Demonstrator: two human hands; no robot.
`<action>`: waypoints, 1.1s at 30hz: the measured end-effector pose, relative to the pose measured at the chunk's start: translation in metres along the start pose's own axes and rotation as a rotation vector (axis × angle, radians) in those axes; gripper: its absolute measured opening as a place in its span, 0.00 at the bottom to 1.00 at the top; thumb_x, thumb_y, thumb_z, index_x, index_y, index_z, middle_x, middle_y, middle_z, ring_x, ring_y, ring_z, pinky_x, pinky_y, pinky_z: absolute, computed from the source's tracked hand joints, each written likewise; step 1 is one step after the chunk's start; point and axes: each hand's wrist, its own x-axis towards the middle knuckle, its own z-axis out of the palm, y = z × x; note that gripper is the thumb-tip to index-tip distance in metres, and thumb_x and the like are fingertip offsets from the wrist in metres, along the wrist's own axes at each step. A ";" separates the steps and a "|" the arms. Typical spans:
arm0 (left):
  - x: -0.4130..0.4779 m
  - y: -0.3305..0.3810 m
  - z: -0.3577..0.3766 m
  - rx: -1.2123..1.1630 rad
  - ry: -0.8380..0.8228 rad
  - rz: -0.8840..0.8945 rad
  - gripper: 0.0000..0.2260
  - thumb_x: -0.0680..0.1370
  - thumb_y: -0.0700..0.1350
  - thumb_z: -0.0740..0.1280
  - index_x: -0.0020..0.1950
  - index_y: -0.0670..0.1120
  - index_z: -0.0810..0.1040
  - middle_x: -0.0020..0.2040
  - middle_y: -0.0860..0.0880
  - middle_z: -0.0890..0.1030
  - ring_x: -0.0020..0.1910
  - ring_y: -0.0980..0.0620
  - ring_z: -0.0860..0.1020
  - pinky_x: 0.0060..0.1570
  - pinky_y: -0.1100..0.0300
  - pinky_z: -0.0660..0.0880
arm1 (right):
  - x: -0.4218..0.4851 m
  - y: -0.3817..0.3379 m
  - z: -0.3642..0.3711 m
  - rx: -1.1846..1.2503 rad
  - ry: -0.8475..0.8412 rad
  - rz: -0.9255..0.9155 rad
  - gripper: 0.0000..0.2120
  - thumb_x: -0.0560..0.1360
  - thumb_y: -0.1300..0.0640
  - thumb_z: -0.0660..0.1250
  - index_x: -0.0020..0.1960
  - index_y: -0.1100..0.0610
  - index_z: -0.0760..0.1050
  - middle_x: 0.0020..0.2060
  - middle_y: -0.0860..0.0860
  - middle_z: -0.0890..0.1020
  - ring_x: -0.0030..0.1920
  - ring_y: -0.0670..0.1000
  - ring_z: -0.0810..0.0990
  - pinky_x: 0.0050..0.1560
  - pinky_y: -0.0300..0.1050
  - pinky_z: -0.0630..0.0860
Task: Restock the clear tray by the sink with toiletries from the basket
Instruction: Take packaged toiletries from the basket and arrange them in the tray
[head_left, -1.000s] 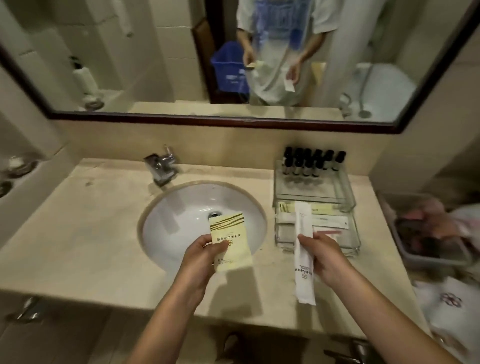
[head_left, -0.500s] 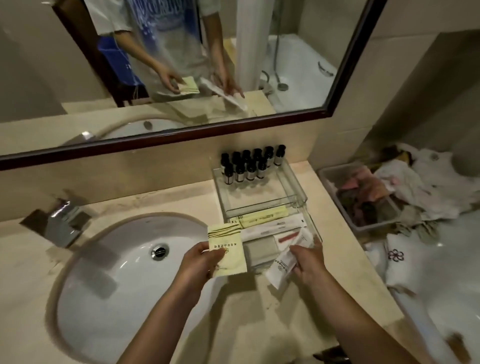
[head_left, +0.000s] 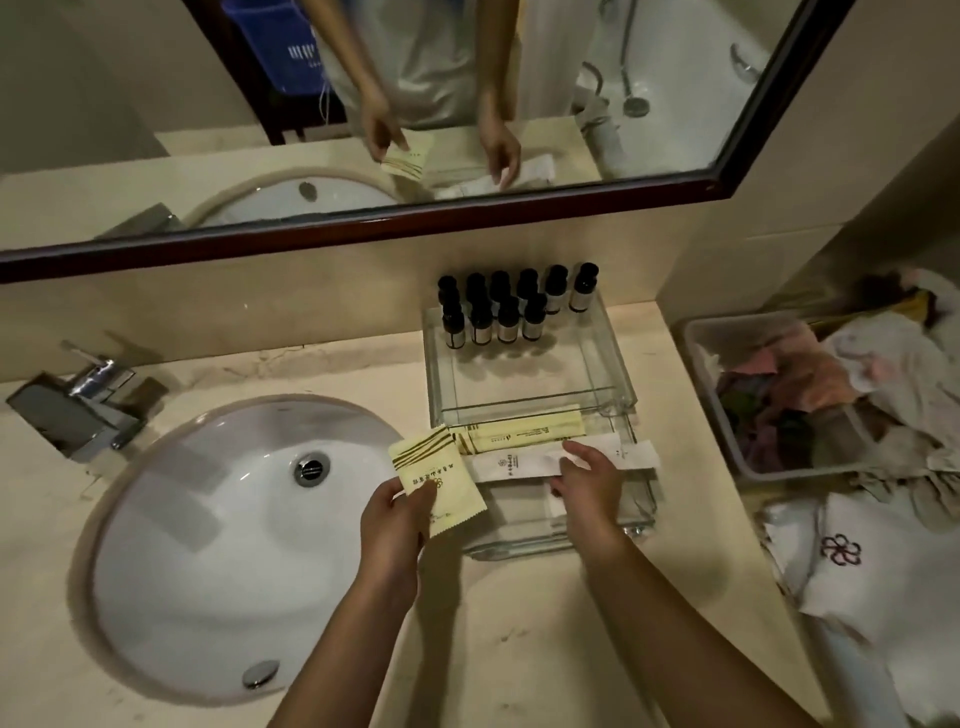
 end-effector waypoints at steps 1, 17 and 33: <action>0.001 -0.001 0.003 -0.004 0.014 0.006 0.08 0.78 0.36 0.63 0.56 0.42 0.75 0.46 0.47 0.83 0.40 0.51 0.80 0.38 0.60 0.73 | 0.003 0.001 -0.003 -0.043 -0.035 -0.032 0.12 0.77 0.70 0.60 0.51 0.58 0.77 0.57 0.58 0.75 0.47 0.55 0.78 0.39 0.39 0.77; 0.014 -0.015 0.000 -0.011 0.199 0.072 0.12 0.77 0.36 0.64 0.61 0.40 0.73 0.53 0.43 0.81 0.44 0.50 0.79 0.40 0.58 0.74 | 0.038 -0.001 -0.030 -1.051 -0.455 -0.766 0.20 0.71 0.69 0.66 0.61 0.57 0.77 0.54 0.55 0.79 0.55 0.56 0.76 0.56 0.46 0.74; 0.023 -0.017 -0.015 -0.004 0.204 0.061 0.09 0.77 0.36 0.64 0.58 0.41 0.74 0.49 0.46 0.81 0.45 0.51 0.79 0.41 0.60 0.74 | 0.069 -0.017 -0.012 -1.449 -0.573 -1.059 0.28 0.61 0.56 0.79 0.59 0.59 0.74 0.55 0.53 0.75 0.54 0.54 0.72 0.53 0.43 0.64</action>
